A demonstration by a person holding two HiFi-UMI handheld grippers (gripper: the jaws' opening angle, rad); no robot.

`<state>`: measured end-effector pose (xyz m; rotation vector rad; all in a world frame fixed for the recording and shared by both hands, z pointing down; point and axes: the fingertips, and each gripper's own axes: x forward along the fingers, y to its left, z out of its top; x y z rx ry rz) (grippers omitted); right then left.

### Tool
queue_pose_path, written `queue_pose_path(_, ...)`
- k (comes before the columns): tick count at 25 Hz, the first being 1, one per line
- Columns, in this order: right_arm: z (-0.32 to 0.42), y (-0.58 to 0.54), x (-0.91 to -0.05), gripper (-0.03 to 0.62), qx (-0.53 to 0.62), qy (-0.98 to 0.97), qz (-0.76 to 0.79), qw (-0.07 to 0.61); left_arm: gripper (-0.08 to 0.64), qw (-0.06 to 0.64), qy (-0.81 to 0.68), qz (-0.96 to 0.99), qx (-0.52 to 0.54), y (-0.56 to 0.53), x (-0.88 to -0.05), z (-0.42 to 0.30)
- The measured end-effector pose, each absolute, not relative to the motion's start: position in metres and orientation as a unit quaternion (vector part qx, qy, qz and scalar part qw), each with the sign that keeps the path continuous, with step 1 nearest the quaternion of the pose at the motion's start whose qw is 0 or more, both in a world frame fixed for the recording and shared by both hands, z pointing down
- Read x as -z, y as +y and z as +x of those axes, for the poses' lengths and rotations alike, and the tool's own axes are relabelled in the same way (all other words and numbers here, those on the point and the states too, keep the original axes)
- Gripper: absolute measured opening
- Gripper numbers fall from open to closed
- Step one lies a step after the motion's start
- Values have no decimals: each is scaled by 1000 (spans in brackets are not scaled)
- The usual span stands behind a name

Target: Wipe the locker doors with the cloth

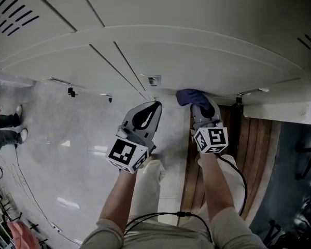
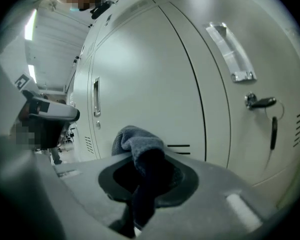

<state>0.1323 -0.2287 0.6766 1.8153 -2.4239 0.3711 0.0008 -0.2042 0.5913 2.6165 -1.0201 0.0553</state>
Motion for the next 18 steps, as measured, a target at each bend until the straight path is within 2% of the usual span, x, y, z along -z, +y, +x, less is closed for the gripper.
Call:
queue_pose_path(4, 134, -228, -690, 49, -139, -790, 596, 49, -2, 166, -359, 918, -26, -203, -597, 1)
queue_pose_path(7, 138, -224, -668, 51, -149, -789, 595, 34, -2, 165, -359, 918, -22, -202, -581, 6)
queue_pose_path(18, 173, -200, -484, 51, -39, -791, 610, -4, -2, 140, -310, 940, -8, -190, -479, 47)
